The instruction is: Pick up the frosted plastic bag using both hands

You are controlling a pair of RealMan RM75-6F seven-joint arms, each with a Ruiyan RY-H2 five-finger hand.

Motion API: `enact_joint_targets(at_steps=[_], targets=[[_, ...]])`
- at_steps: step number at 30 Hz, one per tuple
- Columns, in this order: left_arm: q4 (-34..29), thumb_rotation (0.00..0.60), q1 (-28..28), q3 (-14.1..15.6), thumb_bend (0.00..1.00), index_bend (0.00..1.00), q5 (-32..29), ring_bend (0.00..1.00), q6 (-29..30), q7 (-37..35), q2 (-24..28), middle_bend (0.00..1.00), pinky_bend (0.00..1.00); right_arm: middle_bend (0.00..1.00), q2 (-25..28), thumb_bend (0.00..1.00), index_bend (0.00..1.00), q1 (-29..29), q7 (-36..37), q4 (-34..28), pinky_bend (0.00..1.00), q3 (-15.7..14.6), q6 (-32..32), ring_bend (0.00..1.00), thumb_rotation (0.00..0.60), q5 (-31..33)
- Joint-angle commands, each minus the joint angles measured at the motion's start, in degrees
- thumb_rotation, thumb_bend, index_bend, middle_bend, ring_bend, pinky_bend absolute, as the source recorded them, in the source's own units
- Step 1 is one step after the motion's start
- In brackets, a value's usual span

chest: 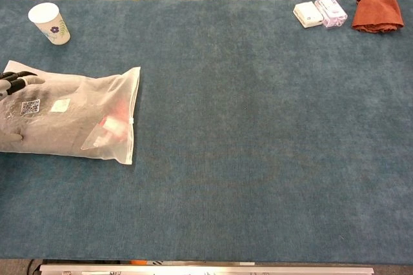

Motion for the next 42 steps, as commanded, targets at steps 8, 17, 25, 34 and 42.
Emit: enact_joint_targets(at_steps=[8, 17, 25, 34, 42], targets=[[5.82, 0.6, -4.32, -0.41, 0.16, 0.0, -5.32, 0.0, -4.49, 2.07, -5.48, 0.0, 0.08, 0.19, -0.27, 0.17, 0.05, -0.36, 0.92, 0.74, 0.19, -0.22, 0.24, 0.09, 0.6, 0.13], [13.5, 0.6, -4.39, -0.97, 0.2, 0.34, -2.89, 0.35, -3.81, -5.4, -10.32, 0.32, 0.61, 0.19, -0.33, 0.17, 0.05, -0.47, 1.07, 0.8, 0.19, -0.26, 0.27, 0.09, 0.6, 0.26], [16.58, 0.6, -2.89, -1.24, 0.32, 0.62, 5.97, 0.67, 1.37, -18.17, -11.52, 0.66, 0.93, 0.19, -0.29, 0.17, 0.05, -0.04, 0.51, 0.08, 0.19, -0.24, -0.01, 0.09, 0.6, -0.26], [16.84, 0.6, -2.22, -1.4, 0.36, 0.72, 11.54, 0.77, 5.72, -27.49, -9.73, 0.78, 1.0, 0.19, -0.36, 0.17, 0.05, 0.21, 0.27, -0.31, 0.19, -0.35, -0.14, 0.09, 0.6, -0.68], [15.89, 0.6, -2.19, -1.63, 0.38, 0.76, 14.25, 0.81, 7.67, -35.35, -7.81, 0.81, 1.0, 0.19, -0.4, 0.17, 0.05, 0.64, 0.3, -0.6, 0.19, -0.54, -0.52, 0.09, 0.6, -1.37]])
